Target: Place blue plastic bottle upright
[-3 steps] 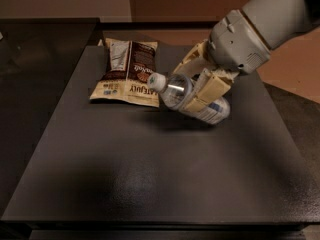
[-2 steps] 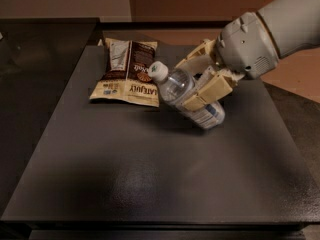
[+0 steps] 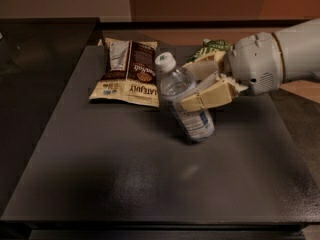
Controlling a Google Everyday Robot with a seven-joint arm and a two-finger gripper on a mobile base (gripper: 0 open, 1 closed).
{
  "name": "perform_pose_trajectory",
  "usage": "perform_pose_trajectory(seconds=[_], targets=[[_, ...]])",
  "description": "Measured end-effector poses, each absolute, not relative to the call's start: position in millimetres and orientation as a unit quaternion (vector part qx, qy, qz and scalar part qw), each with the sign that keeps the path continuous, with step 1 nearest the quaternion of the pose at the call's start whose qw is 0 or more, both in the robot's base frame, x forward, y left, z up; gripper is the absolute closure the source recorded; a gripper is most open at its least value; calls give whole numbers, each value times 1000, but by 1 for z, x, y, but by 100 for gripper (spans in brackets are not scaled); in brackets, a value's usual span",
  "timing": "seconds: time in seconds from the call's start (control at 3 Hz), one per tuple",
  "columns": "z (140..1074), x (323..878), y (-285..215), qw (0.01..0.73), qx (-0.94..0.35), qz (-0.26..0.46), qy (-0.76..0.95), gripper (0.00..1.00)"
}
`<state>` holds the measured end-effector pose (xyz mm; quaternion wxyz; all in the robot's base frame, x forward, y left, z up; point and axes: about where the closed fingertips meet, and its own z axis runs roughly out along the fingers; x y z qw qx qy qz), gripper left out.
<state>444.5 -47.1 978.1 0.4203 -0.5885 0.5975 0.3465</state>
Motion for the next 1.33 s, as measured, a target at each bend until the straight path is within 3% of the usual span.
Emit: perform_pose_trajectory(seconds=[0.67,1.33], targets=[[973,448,-54,453,-513,405,606,100],[966,450,-63,485,-475,436,591,59]])
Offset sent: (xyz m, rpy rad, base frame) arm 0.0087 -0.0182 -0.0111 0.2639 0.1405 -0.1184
